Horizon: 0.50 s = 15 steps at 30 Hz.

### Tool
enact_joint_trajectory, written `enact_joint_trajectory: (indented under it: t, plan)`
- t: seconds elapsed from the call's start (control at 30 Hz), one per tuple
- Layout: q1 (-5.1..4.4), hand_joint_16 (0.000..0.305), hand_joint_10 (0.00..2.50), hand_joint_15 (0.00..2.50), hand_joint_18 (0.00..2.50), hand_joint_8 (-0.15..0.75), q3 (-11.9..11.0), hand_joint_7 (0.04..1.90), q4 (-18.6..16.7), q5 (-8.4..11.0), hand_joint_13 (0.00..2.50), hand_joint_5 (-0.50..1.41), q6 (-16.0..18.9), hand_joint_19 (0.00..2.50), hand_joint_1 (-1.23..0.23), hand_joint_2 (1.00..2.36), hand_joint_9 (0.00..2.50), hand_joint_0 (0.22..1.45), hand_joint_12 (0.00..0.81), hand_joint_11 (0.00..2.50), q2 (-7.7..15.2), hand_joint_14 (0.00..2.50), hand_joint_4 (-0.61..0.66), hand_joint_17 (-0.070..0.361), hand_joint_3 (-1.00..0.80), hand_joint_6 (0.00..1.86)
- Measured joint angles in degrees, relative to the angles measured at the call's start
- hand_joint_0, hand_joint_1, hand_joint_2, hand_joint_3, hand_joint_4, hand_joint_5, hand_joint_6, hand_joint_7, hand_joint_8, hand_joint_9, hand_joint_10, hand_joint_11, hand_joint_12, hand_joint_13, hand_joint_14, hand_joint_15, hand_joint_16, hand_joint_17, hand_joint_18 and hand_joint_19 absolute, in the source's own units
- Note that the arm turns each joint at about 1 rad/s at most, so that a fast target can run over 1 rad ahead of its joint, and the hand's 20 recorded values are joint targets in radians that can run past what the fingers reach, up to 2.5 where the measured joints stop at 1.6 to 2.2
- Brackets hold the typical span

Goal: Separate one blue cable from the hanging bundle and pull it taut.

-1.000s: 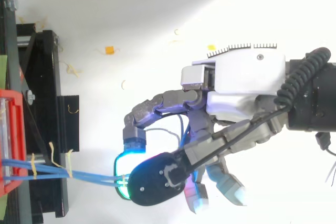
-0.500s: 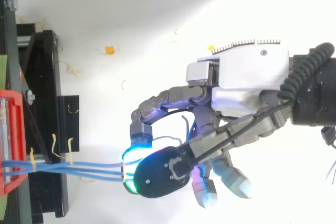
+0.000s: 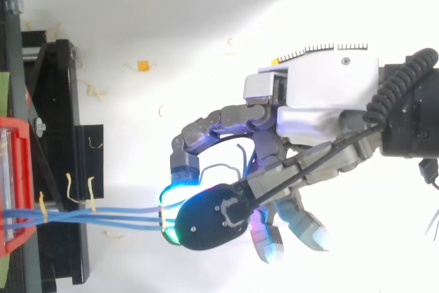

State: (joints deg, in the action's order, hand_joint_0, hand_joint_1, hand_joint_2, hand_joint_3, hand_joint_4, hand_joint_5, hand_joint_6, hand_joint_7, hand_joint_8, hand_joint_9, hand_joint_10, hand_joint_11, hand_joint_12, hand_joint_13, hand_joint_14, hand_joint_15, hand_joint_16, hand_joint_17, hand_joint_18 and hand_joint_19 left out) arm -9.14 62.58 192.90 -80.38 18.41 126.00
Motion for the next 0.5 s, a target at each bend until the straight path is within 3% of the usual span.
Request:
enact_joint_trajectory:
  t: [0.5]
  plan:
    - [0.49, 0.045, 0.02, 0.58, 1.0, 0.23, 0.0, 1.31, -0.2, 2.79, 1.45, 0.13, -1.9, 0.53, -0.82, 1.0, 1.95, 0.7, 0.33, 0.55, -0.1, 0.02, 0.14, 0.101, -0.46, 0.5]
